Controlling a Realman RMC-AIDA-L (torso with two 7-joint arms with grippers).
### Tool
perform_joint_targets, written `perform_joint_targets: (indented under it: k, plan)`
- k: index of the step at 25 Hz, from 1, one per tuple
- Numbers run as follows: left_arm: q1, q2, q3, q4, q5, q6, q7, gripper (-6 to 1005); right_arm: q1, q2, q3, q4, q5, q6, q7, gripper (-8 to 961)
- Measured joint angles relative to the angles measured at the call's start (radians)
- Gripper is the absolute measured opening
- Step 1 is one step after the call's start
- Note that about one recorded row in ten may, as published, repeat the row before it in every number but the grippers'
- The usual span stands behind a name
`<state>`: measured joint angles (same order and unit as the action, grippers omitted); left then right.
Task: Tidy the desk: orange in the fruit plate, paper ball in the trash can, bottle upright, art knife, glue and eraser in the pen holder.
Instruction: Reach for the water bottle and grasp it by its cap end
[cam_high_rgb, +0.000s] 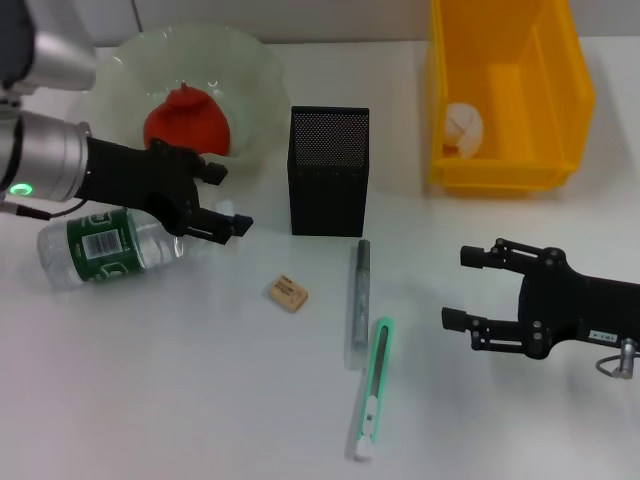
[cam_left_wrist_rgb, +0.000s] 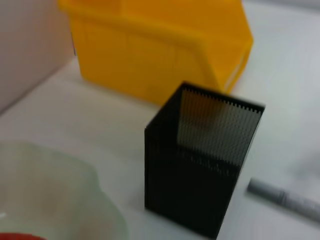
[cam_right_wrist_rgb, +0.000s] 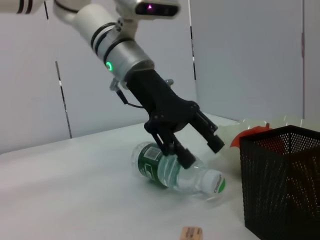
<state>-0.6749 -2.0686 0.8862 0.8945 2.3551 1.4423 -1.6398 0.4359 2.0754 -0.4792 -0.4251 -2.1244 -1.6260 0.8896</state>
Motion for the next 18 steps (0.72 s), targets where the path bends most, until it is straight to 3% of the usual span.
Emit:
perform_joint_targets:
  k: [5,12,18]
  plan:
    - [-0.049,-0.002,0.090,0.016,0.104,-0.028,-0.079,799,0.001,0.001,0.006,0.000,0.001,0.000,0.000,800]
    - [-0.055,-0.002,0.219,0.035,0.163,-0.120,-0.147,798,0.002,0.004,0.008,0.002,0.004,0.000,0.000,800]
    - [-0.056,-0.002,0.279,0.037,0.201,-0.140,-0.191,798,0.003,0.005,0.008,0.006,0.013,0.002,0.000,799]
